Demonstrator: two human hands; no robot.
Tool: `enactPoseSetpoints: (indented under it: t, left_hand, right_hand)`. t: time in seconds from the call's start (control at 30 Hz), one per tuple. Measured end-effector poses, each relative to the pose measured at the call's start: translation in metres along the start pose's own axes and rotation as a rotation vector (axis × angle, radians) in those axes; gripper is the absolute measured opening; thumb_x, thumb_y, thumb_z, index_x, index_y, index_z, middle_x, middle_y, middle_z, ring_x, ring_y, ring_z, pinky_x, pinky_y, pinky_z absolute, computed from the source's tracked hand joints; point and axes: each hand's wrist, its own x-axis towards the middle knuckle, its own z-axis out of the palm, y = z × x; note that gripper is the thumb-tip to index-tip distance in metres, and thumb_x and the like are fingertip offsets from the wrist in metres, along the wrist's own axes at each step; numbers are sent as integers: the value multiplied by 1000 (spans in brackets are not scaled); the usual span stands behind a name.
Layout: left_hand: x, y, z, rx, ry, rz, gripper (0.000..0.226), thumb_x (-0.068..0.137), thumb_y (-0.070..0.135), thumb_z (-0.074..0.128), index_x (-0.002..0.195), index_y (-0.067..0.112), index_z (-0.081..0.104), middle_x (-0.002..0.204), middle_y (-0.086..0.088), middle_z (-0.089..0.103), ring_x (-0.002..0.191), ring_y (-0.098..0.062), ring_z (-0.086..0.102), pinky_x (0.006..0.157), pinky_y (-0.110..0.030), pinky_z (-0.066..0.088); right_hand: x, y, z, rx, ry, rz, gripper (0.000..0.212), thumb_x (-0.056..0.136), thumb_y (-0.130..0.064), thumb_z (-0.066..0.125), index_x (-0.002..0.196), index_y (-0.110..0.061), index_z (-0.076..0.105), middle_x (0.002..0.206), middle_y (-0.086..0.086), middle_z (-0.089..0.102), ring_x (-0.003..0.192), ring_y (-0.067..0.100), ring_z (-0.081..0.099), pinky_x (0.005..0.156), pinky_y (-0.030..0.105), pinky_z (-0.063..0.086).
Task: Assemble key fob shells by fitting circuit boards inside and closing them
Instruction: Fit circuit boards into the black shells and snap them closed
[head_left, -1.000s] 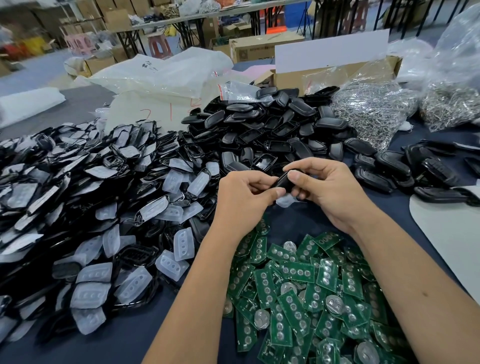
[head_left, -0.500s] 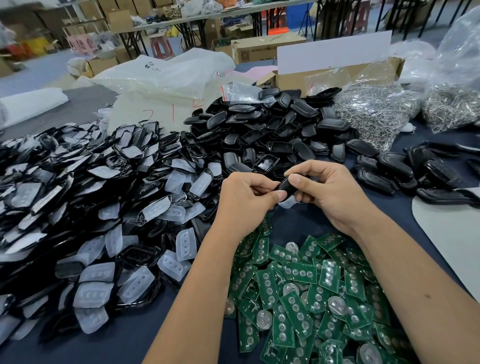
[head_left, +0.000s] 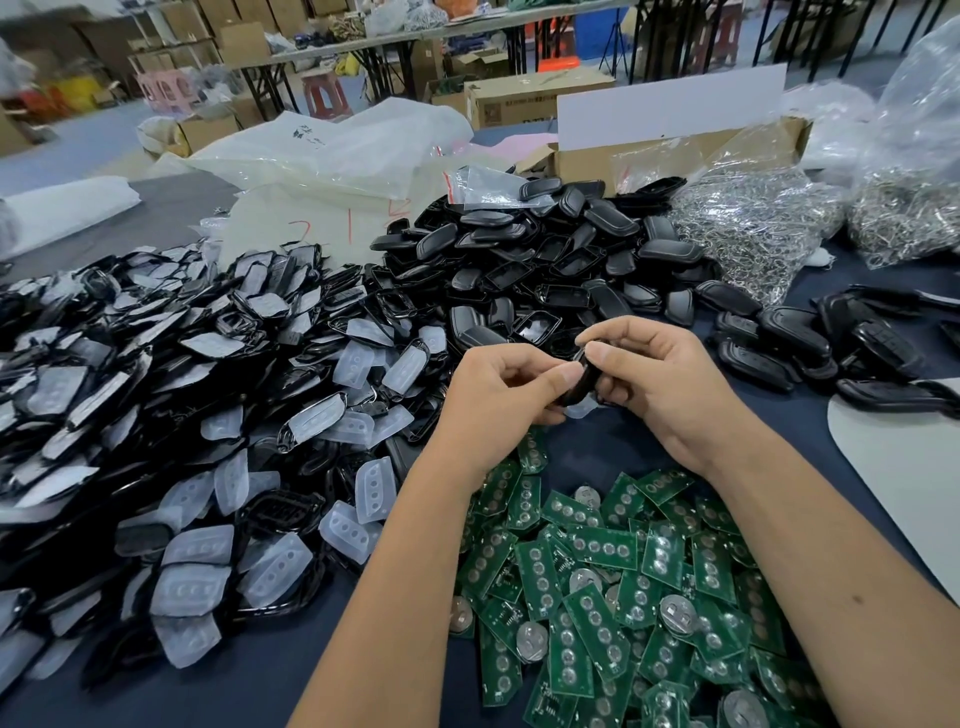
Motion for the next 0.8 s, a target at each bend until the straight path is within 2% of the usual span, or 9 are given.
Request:
enactPoseSetpoints:
  t: [0.13, 0.23, 0.37, 0.47, 0.63, 0.7, 0.8]
  left_hand:
    - [-2, 1, 4, -102, -9, -31, 10, 88, 6, 80, 96, 1, 76, 90, -18, 77, 80, -21, 75, 69, -28, 61]
    - [-2, 1, 6, -128, 24, -23, 12, 85, 5, 83, 93, 2, 74, 86, -17, 77, 78, -22, 75, 68, -28, 61]
    - [-2, 0, 6, -138, 35, -27, 14, 83, 5, 85, 92, 4, 74, 82, -12, 78, 78, -20, 76, 67, -28, 61]
    - [-3, 0, 6, -151, 36, -31, 15, 83, 3, 84, 95, 3, 75, 82, -12, 77, 78, -19, 76, 68, -29, 61]
    - [-4, 3, 6, -154, 49, -36, 18, 81, 2, 86, 95, 3, 74, 83, -9, 77, 79, -20, 76, 67, -30, 62]
    - [-3, 5, 5, -199, 63, -62, 16, 84, 1, 82, 97, 2, 73, 84, -12, 77, 80, -23, 77, 67, -28, 62]
    - [-1, 6, 1, -309, 123, -139, 16, 89, -4, 75, 102, 4, 72, 98, -24, 75, 81, -28, 78, 69, -29, 63]
  right_hand:
    - [-1, -2, 3, -6, -16, -8, 11, 95, -4, 70, 101, -12, 75, 89, 14, 60, 67, 13, 50, 61, 21, 45]
    - [0, 0, 5, -31, 22, -17, 14, 92, -9, 75, 106, -9, 74, 89, 11, 63, 66, 12, 53, 66, 28, 46]
    - [0, 2, 3, -57, -7, 18, 38, 76, -32, 82, 106, -8, 77, 89, 13, 65, 69, 15, 53, 71, 33, 46]
    - [1, 4, 2, -100, 45, 10, 48, 70, -39, 87, 104, -8, 77, 84, 11, 67, 66, 15, 54, 71, 34, 48]
    - [0, 3, 0, -131, 21, -16, 25, 79, -34, 84, 95, -16, 83, 81, 9, 72, 69, 14, 59, 67, 28, 52]
    - [0, 1, -1, -50, -3, 17, 25, 77, -33, 81, 95, -17, 84, 82, 8, 73, 73, 18, 58, 66, 26, 51]
    - [2, -3, -4, 123, -9, 91, 30, 81, -27, 74, 105, -9, 81, 95, 10, 77, 81, 19, 65, 63, 24, 51]
